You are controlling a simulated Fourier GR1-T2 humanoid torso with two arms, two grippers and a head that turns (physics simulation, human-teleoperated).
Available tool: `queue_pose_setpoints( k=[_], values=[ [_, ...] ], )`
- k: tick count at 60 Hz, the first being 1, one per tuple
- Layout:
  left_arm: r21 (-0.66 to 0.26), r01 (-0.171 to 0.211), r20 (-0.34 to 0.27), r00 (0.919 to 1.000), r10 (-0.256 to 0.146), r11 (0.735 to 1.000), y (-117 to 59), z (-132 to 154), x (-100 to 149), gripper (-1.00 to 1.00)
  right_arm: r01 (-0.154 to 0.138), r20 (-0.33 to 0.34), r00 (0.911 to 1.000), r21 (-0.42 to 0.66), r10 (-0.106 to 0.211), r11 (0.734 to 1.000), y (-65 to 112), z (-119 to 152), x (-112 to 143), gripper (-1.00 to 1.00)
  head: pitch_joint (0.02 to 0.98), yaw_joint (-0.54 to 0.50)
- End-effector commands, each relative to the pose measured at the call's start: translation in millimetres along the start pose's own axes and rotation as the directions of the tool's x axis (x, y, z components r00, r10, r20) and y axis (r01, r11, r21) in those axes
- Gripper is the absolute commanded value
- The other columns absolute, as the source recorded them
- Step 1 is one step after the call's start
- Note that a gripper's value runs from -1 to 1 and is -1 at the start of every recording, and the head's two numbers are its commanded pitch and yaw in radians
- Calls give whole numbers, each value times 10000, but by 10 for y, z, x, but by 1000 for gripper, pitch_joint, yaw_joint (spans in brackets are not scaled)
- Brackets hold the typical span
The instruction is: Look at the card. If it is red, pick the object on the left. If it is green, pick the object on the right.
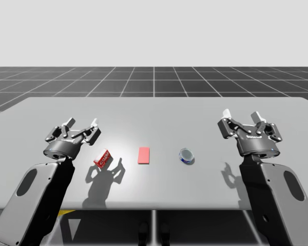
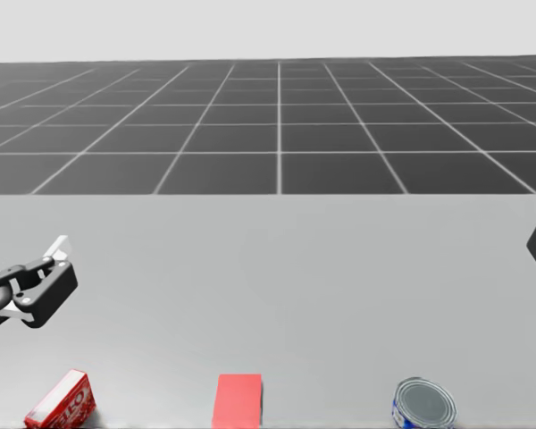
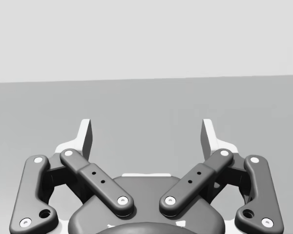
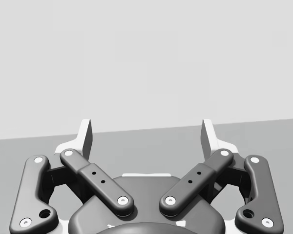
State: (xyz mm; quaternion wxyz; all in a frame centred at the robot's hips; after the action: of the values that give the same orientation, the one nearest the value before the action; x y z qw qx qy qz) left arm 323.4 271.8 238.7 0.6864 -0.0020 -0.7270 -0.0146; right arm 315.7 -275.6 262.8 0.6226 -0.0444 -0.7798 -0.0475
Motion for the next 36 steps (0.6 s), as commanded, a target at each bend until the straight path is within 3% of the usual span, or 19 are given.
queue_pose_setpoints(
  k=[1, 20, 36],
  values=[
    [-27, 77, 152, 9999, -77, 10000, 4, -3, 12, -1000, -92, 75, 9999, 2, 92, 10000, 4, -6, -10, -1000, 601, 29],
    [-98, 157, 255, 9996, -154, 9998, -4, 12, 23, -1000, -113, 163, 9998, 38, 112, 9999, 19, -1, -11, -1000, 806, 50],
    [-157, 182, 283, 9994, -177, 9997, -19, 21, 31, -1000, -191, 142, 9997, 68, 190, 9998, 43, 10, -21, -1000, 856, 67]
  ],
)
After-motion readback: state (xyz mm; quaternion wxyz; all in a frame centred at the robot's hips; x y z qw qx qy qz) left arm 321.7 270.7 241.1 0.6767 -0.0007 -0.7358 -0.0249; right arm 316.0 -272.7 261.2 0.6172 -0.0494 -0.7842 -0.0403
